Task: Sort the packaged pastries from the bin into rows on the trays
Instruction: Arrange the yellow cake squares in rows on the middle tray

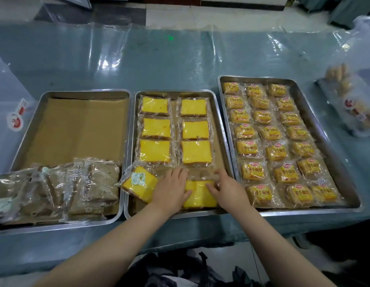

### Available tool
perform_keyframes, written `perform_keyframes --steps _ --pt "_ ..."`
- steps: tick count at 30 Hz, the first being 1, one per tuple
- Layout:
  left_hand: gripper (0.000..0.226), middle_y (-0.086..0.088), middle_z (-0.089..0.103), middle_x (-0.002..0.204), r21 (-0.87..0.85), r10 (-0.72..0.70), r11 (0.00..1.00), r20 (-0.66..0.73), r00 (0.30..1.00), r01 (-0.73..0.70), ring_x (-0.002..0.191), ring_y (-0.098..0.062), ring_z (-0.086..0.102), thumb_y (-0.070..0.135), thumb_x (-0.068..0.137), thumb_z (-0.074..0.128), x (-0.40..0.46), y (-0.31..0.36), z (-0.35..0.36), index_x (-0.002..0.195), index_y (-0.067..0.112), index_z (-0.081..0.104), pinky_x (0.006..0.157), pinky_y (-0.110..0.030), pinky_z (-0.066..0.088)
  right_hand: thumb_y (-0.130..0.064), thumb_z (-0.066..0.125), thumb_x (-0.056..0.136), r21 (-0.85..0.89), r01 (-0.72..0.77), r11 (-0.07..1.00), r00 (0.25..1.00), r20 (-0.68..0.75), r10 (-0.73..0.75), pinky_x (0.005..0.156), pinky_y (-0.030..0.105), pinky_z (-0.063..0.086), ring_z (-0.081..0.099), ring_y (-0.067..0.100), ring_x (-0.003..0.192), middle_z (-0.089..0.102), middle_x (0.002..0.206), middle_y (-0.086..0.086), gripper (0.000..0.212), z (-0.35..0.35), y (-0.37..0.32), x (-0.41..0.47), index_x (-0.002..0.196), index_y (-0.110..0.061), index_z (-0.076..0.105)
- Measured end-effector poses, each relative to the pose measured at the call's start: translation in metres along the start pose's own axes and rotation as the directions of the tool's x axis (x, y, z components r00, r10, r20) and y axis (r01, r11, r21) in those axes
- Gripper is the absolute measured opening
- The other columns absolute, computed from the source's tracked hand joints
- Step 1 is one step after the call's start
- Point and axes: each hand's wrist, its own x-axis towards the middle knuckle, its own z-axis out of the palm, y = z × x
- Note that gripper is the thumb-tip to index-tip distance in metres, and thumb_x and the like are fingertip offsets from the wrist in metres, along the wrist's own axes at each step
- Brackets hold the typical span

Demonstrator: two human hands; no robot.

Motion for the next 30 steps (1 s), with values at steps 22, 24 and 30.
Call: perform_keyframes --steps 22,24,30 --pt "0.059 -0.002 0.011 0.163 0.067 0.138 0.985 0.230 0.963 -0.157 0.149 -0.023 0.009 0.051 0.099 0.033 -0.003 0.015 0.004 0.153 0.029 0.023 0.120 -0.042 0.009 -0.018 0.052 0.095 -0.194 0.315 0.929 0.944 -0.038 -0.328 0.115 0.037 0.028 0.038 0.019 0.138 0.044 0.149 -0.002 0.041 0.002 0.018 -0.003 0.136 -0.020 0.052" --pt "0.055 -0.003 0.020 0.161 0.056 0.135 0.988 0.177 0.975 -0.147 0.148 -0.022 0.014 0.048 0.099 0.036 -0.004 0.009 0.001 0.150 0.028 0.031 0.119 -0.041 0.010 -0.015 0.054 0.092 -0.133 0.322 0.937 0.938 -0.090 -0.335 0.112 0.040 0.035 0.042 0.020 0.134 0.048 0.144 0.000 0.041 0.001 0.010 -0.001 0.132 -0.019 0.054" --pt "0.061 -0.005 0.004 0.163 0.107 -0.110 0.989 0.107 0.988 0.099 0.150 -0.028 -0.002 0.047 0.101 0.031 0.013 -0.034 -0.018 0.155 0.025 0.012 0.117 -0.044 -0.003 -0.035 0.034 0.104 -0.156 0.303 0.940 0.945 -0.081 -0.318 0.123 0.044 0.011 0.003 0.024 0.151 0.008 0.164 0.006 0.056 0.009 -0.030 0.045 0.156 -0.019 0.019"
